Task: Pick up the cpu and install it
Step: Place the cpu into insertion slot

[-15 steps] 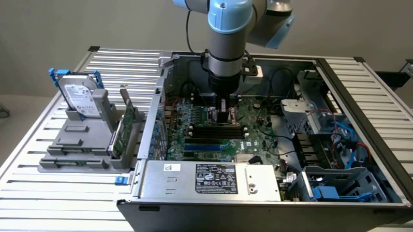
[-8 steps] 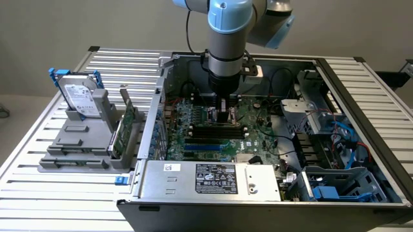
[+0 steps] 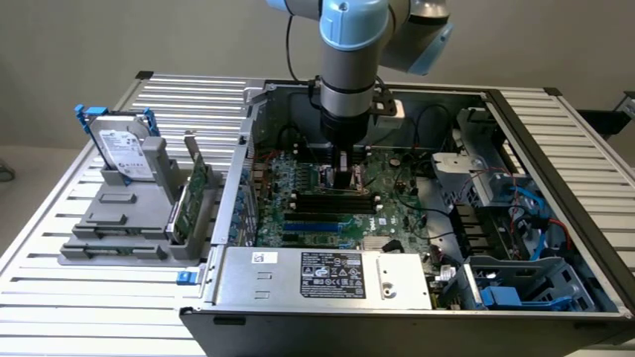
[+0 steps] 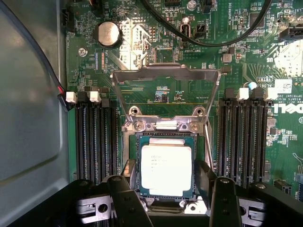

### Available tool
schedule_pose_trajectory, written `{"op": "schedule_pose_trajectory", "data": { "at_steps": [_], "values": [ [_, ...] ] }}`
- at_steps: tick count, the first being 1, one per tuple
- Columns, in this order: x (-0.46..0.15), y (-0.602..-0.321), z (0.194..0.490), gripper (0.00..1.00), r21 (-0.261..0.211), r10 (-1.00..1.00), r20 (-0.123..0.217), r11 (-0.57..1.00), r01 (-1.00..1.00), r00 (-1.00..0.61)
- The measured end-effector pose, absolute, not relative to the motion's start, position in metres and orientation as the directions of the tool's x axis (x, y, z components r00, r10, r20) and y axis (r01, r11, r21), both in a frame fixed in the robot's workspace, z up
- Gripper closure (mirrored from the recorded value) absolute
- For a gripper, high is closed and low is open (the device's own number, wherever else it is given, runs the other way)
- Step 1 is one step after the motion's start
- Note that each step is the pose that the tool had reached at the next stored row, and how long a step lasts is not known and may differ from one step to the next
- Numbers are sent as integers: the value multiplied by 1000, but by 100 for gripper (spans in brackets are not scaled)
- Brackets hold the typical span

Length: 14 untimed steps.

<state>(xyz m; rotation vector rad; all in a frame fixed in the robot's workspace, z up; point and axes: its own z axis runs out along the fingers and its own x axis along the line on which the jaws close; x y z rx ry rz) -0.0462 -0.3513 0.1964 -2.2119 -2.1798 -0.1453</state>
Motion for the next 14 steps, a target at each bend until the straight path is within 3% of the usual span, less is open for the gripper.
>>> {"op": "schedule_pose_trajectory", "data": {
  "at_steps": [14],
  "values": [
    [-46,-351,203,38,32,996,88,-16,999,14]
  ]
}}
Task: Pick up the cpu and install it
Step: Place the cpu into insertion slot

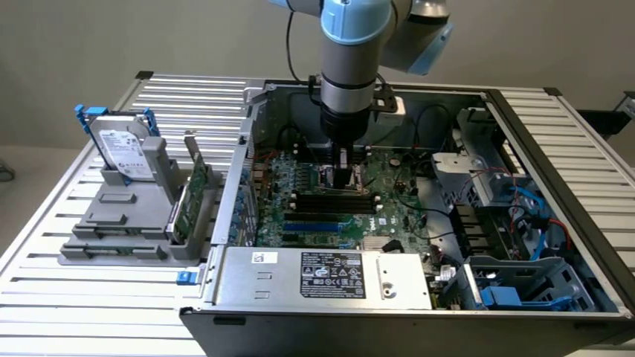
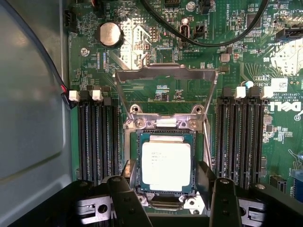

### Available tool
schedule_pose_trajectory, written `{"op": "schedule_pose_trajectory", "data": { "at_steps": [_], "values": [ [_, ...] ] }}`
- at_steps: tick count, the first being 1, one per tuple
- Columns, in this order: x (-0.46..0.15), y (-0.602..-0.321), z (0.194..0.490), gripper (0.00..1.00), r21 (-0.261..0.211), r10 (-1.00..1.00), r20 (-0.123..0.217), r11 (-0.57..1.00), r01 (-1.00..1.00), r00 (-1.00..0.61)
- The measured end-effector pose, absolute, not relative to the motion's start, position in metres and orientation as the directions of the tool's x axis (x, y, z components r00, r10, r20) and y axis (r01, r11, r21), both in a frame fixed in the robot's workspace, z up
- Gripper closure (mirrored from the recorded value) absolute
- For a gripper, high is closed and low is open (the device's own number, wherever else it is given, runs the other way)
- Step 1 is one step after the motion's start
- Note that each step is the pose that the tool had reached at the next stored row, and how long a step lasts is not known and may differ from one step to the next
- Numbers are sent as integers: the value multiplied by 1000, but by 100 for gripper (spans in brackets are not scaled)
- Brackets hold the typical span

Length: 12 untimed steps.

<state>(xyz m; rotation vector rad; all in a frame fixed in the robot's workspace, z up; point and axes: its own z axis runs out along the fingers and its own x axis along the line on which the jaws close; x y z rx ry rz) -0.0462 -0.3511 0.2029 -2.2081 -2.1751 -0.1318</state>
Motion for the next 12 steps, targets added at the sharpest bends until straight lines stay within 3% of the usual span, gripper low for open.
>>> {"op": "schedule_pose_trajectory", "data": {
  "at_steps": [6,12],
  "values": [
    [-46,-351,207,40,31,996,88,-16,999,14],
    [-46,-350,212,70,30,996,88,-17,999,14]
  ]
}}
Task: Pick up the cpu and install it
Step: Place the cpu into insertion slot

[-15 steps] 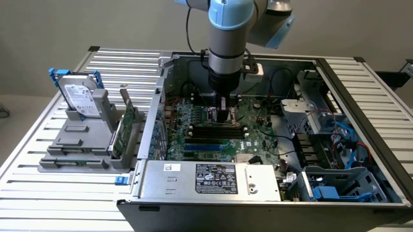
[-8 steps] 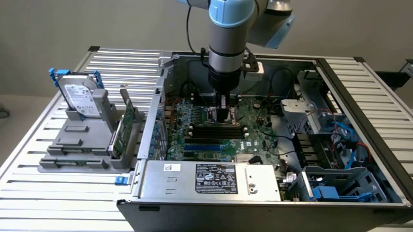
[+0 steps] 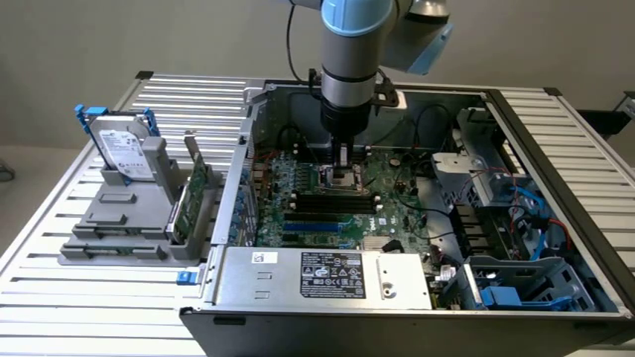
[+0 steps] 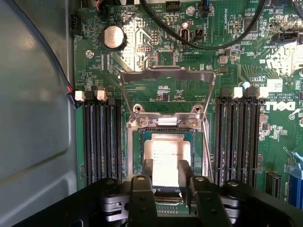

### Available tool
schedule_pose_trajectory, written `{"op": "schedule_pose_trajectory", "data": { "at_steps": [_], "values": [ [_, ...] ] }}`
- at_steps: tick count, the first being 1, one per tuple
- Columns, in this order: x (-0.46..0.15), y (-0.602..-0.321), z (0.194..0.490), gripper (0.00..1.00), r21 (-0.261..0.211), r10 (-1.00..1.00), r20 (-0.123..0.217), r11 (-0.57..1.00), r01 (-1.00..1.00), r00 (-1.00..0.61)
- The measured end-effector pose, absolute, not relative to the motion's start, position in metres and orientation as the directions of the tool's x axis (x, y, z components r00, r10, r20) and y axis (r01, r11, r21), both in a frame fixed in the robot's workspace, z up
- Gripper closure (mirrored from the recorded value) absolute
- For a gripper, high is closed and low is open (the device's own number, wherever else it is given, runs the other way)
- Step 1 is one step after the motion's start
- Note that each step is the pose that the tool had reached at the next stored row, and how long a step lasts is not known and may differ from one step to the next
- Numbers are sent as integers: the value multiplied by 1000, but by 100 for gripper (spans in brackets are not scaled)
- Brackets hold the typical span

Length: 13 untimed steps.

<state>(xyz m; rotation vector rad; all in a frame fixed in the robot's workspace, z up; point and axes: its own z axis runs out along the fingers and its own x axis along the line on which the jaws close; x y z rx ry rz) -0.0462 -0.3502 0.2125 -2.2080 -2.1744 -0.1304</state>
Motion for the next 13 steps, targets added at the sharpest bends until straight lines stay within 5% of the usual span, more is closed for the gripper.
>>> {"op": "schedule_pose_trajectory", "data": {
  "at_steps": [6,13],
  "values": [
    [-46,-350,220,89,30,996,88,-24,999,21],
    [-43,-350,234,89,29,995,89,-35,999,32]
  ]
}}
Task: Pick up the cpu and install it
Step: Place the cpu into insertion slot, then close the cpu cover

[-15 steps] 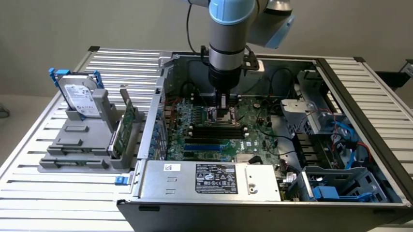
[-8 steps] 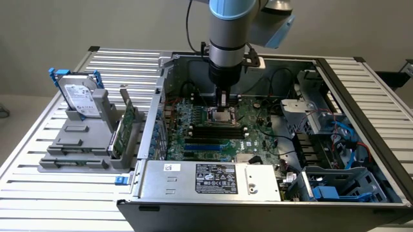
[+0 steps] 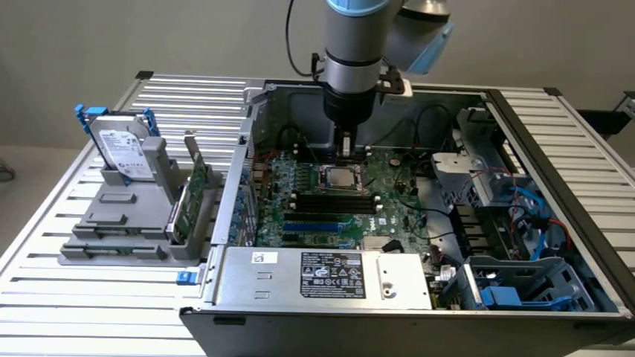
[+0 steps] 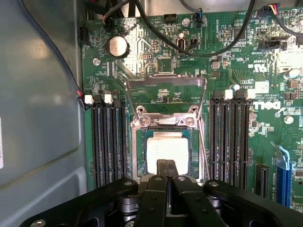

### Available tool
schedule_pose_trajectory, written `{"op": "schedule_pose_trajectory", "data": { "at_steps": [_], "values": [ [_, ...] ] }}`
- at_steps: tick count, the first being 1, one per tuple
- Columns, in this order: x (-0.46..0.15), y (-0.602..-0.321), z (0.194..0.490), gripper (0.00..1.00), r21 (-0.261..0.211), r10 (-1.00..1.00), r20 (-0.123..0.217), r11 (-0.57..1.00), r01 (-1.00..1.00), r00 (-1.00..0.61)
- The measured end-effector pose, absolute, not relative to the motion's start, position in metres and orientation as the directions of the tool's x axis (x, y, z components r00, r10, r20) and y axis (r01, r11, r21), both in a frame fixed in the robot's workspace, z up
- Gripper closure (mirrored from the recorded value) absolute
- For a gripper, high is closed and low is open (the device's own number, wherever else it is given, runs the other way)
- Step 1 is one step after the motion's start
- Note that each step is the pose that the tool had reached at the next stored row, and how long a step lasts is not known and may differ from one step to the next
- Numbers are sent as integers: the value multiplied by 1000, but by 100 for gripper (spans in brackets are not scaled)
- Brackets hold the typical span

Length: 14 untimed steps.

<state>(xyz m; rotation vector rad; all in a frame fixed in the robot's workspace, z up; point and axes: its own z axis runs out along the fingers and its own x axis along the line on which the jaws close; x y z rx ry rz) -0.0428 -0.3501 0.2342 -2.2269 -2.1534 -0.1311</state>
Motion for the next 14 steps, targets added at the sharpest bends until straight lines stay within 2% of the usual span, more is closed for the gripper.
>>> {"op": "schedule_pose_trajectory", "data": {
  "at_steps": [6,14],
  "values": [
    [-30,-350,237,89,28,993,111,-36,999,33],
    [-9,-351,242,89,26,987,159,-37,999,33]
  ]
}}
